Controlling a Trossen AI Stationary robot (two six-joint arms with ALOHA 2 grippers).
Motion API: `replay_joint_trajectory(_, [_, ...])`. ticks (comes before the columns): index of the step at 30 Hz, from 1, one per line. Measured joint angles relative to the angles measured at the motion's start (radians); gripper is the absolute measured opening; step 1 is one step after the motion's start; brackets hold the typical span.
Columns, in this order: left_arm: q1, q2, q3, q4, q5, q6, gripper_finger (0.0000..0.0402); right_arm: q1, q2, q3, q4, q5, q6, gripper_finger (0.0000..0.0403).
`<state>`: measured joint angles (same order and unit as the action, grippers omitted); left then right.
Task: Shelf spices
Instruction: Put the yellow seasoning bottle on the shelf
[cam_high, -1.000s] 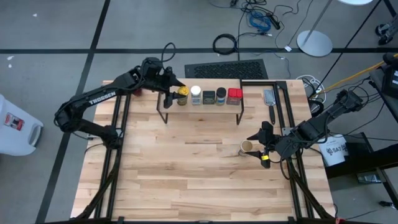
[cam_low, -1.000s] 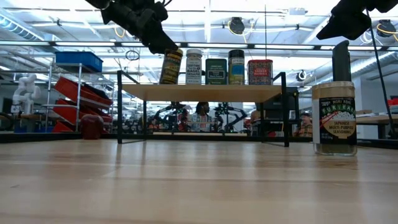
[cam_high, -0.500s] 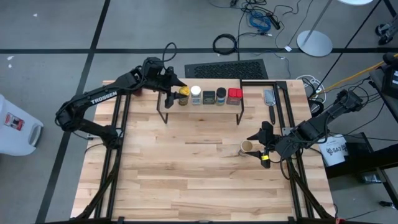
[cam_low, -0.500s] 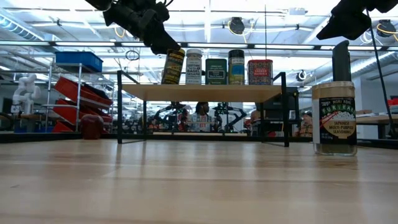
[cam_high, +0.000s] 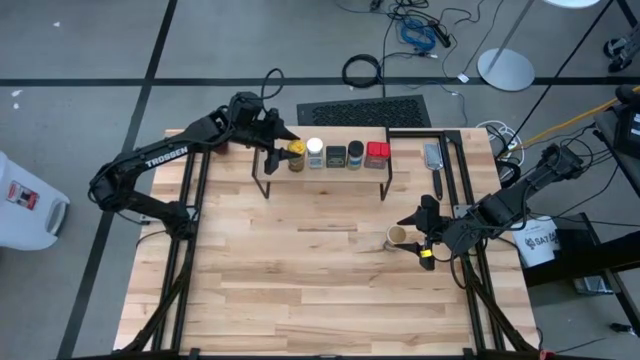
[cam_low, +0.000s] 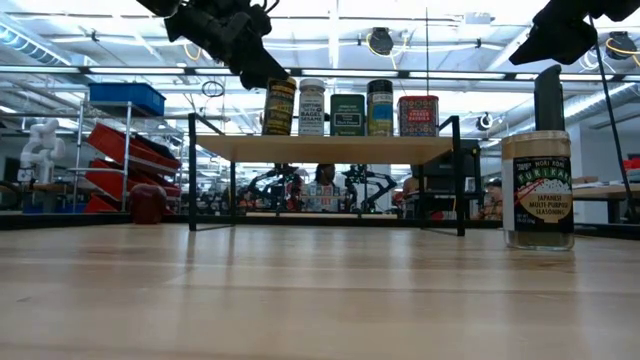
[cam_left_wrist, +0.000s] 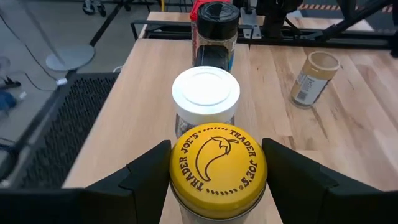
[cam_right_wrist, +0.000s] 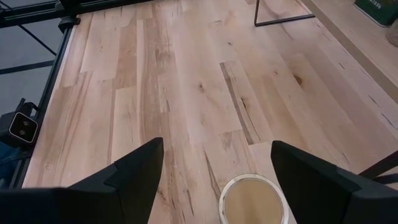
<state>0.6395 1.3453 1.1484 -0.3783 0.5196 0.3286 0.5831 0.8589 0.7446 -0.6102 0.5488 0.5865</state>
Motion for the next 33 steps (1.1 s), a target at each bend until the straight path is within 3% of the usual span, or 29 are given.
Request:
replay_joint_trajectory(8, [-0.001, 0.002, -0.001, -0.013, 0.001, -0.036, 0.0281, 0.000, 0.000, 0.000, 0.000, 0.000, 0.002, 0.0286])
replay_joint_trajectory(20, [0.000, -0.053, 0.025, -0.008, -0.009, -0.036, 0.0285, 0.000, 0.000, 0.000, -0.002, 0.000, 0.002, 0.0286])
replay_joint_trajectory(26, [0.000, -0.107, 0.038, -0.014, -0.104, -0.095, 0.0285, 0.000, 0.000, 0.000, -0.004, 0.000, 0.001, 0.0286])
replay_joint_trajectory(33, [-0.029, -0.161, 0.035, -0.190, -0.210, -0.125, 0.0286, 0.000, 0.000, 0.000, -0.009, 0.000, 0.000, 0.0286])
